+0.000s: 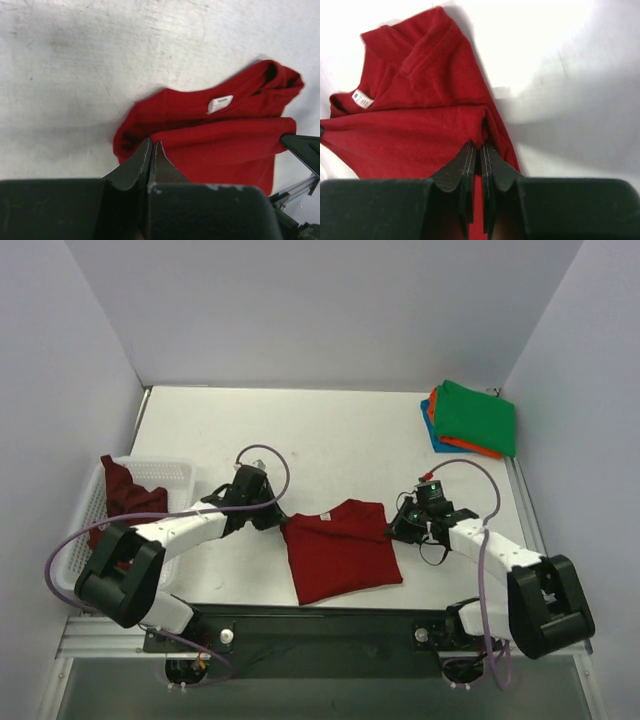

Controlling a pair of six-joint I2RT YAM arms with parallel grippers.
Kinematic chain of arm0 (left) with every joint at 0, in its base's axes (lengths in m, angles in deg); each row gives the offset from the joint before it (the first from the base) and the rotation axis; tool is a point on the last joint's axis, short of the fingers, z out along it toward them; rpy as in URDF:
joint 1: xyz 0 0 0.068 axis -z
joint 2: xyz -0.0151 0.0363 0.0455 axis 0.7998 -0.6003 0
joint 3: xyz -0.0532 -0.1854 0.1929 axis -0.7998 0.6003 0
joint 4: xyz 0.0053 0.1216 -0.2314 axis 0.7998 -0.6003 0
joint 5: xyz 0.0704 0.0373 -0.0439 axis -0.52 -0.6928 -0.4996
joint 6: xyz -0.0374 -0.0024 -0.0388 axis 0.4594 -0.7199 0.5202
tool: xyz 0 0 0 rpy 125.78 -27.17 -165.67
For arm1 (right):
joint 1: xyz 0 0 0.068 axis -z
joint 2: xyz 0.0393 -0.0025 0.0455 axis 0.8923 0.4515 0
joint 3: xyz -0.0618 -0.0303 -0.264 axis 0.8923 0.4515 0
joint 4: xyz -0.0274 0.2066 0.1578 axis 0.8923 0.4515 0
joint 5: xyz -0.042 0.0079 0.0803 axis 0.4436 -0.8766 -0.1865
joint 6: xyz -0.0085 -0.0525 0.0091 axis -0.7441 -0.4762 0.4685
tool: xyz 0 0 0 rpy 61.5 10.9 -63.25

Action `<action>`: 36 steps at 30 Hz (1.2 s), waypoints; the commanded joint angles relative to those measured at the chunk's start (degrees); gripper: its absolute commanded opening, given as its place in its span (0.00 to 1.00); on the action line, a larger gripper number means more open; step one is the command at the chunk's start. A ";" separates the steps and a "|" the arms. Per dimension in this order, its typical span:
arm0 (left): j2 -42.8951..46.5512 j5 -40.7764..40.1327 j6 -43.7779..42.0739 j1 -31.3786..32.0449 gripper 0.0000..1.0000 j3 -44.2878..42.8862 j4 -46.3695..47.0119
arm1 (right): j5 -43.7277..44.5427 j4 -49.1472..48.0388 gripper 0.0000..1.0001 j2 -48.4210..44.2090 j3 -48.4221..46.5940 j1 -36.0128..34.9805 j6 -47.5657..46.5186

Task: Fold and stack the t-shirts
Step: Fold the long partially folded tshirt into a neat square

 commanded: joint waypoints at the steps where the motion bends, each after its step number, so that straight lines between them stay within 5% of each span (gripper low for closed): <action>1: 7.80 -3.52 -2.38 -0.16 0.00 0.68 -4.50 | 5.21 8.88 0.07 -9.96 1.32 -0.41 -0.31; 7: 9.92 -3.17 -4.49 -1.56 0.00 -2.39 -8.20 | 6.18 14.25 0.09 -9.90 -9.37 -1.20 -1.37; 14: 3.08 1.92 -5.72 -10.33 0.00 -4.32 -5.13 | 2.16 12.33 0.09 10.56 -26.68 0.82 -3.74; 19: -3.60 3.86 -7.83 -13.78 0.00 -6.78 -2.41 | -1.55 10.66 0.28 23.85 -37.86 1.00 -7.16; 22: -5.02 4.65 -7.92 -15.27 0.21 -7.75 -2.22 | -2.43 10.65 0.42 25.71 -41.91 1.00 -8.92; 23: -4.76 4.74 -8.01 -15.45 0.44 -8.01 -2.22 | -2.26 12.04 0.44 24.75 -42.36 0.91 -10.23; 25: -3.71 3.26 -8.97 -15.63 0.54 -8.97 -3.45 | -0.94 12.58 0.45 22.55 -40.96 0.73 -10.94; 32: 4.11 -3.94 -12.13 -12.30 0.58 -12.93 -11.79 | 5.47 13.12 0.44 7.19 -28.84 -6.98 -12.00; 36: 8.59 -7.83 -11.88 -7.64 0.53 -11.45 -13.39 | 1.89 9.00 0.38 3.04 -21.98 -9.55 -10.25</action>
